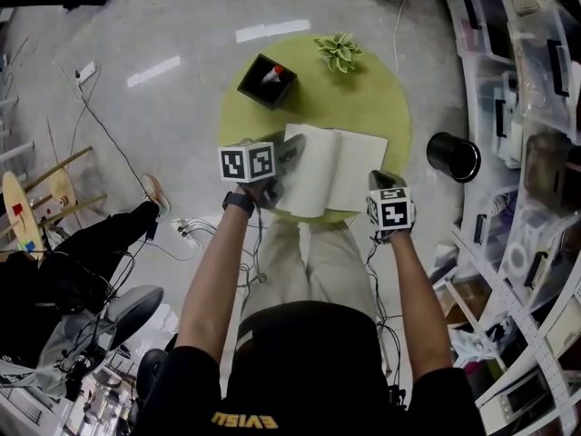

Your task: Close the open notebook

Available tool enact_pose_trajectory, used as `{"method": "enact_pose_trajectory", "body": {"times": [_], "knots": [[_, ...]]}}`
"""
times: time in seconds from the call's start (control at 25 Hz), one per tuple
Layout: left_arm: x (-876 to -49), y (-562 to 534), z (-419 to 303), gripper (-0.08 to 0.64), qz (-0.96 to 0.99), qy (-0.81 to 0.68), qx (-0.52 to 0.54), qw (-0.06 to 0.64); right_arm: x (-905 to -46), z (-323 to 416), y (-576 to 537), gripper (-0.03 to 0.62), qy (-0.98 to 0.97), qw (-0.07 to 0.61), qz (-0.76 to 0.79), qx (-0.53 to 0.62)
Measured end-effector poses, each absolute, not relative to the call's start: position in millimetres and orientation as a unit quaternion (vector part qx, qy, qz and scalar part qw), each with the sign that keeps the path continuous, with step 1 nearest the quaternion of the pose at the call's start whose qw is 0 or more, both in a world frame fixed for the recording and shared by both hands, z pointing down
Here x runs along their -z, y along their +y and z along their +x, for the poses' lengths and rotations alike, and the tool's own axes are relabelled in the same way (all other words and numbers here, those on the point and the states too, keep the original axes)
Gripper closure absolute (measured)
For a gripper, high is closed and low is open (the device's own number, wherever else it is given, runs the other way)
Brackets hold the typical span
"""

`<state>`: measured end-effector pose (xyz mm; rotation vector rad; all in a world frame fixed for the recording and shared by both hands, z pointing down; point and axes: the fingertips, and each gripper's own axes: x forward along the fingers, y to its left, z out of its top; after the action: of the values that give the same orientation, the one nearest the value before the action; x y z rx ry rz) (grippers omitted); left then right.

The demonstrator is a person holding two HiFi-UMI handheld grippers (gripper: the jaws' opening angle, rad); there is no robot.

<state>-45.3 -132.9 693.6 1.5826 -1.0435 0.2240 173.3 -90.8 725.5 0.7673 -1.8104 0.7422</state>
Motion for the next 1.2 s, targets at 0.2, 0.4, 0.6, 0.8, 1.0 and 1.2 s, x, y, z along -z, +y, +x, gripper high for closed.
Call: {"method": "enact_pose_trajectory", "body": {"times": [0.2, 0.4, 0.6, 0.8, 1.0, 1.2], "knots": [[-690.7, -133.5, -41.7, 0.324, 0.677, -0.442, -0.092, 0.581, -724.5, 173.1, -91.0, 0.591, -0.747, 0.497, 0.316, -0.308], [-688.6, -133.7, -36.1, 0.322, 0.680, -0.436, -0.090, 0.582, -725.3, 173.1, -90.7, 0.591, -0.747, 0.497, 0.315, -0.309], [-686.5, -133.9, -28.7, 0.322, 0.682, -0.431, -0.088, 0.584, -726.0, 174.2, -90.1, 0.591, -0.747, 0.496, 0.315, -0.311], [-682.9, -135.0, -23.5, 0.321, 0.686, -0.428, -0.088, 0.582, -724.8, 172.7, -90.1, 0.591, -0.749, 0.492, 0.314, -0.312], [-679.4, -137.8, -13.4, 0.320, 0.691, -0.421, -0.092, 0.581, -724.2, 173.7, -90.6, 0.591, -0.749, 0.489, 0.316, -0.314], [-676.1, -137.9, -5.5, 0.319, 0.695, -0.415, -0.096, 0.579, -724.0, 174.7, -90.3, 0.591, -0.750, 0.486, 0.318, -0.316]]}}
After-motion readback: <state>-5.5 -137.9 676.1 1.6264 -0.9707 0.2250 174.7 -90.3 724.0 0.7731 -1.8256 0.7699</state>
